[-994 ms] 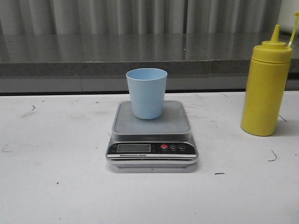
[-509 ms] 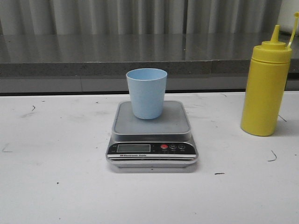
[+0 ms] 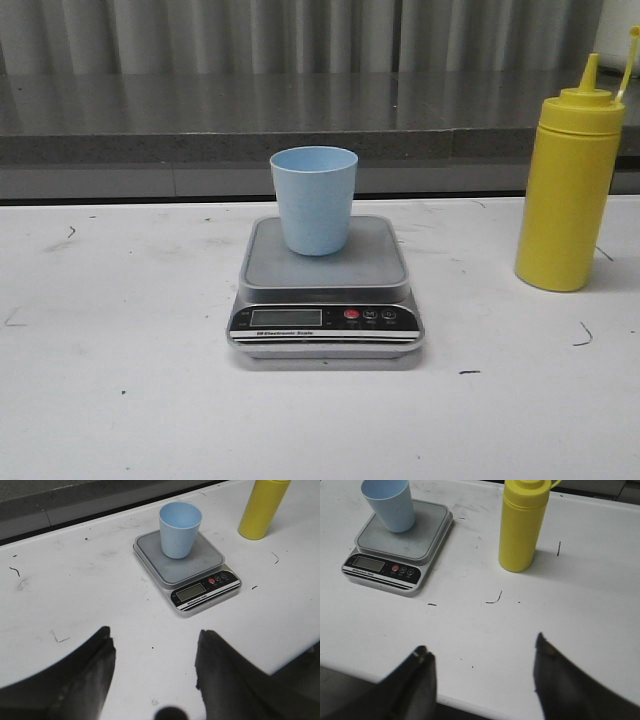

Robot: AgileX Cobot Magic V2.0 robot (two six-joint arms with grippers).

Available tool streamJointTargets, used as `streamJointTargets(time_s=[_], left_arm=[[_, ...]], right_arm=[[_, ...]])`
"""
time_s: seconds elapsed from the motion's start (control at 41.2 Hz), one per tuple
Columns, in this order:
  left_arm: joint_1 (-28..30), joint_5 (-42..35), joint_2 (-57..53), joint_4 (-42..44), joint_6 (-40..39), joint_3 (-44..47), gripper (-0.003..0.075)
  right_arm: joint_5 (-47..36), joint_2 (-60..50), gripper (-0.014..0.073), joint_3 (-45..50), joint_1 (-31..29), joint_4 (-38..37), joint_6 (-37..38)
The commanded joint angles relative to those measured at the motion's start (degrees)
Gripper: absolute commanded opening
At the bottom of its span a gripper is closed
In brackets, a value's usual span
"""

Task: Pour seasoning into cup on scale with both arms

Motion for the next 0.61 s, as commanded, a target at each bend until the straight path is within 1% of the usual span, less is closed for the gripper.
streamJointTargets(time_s=[0.0, 0.048, 0.073, 0.145, 0.17, 0.582], left_arm=[[-0.4, -4.7, 0.2, 0.1, -0.2, -1.4, 0.0254], [-0.4, -4.6, 0.2, 0.1, -0.2, -1.4, 0.0155], [-0.4, -4.6, 0.2, 0.1, -0.2, -1.4, 0.0119], [-0.4, -4.7, 0.2, 0.1, -0.2, -1.4, 0.0], [-0.4, -4.7, 0.2, 0.1, -0.2, -1.4, -0.0021], [-0.4, -5.2, 0.2, 0.1, -0.2, -1.0, -0.002]], right_arm=[[-3.4, 0.4, 0.0218, -1.8, 0.1, -0.6, -0.6], [-3.4, 0.4, 0.012, -1.8, 0.1, -0.6, -0.6], [-3.4, 0.4, 0.0069, -1.8, 0.1, -0.6, -0.6], [-3.4, 0.4, -0.0039, -1.8, 0.1, -0.6, -0.6], [-3.4, 0.4, -0.0065, -1.8, 0.1, -0.6, -0.6], [-3.4, 0.4, -0.0068, -1.8, 0.1, -0.6, -0.6]])
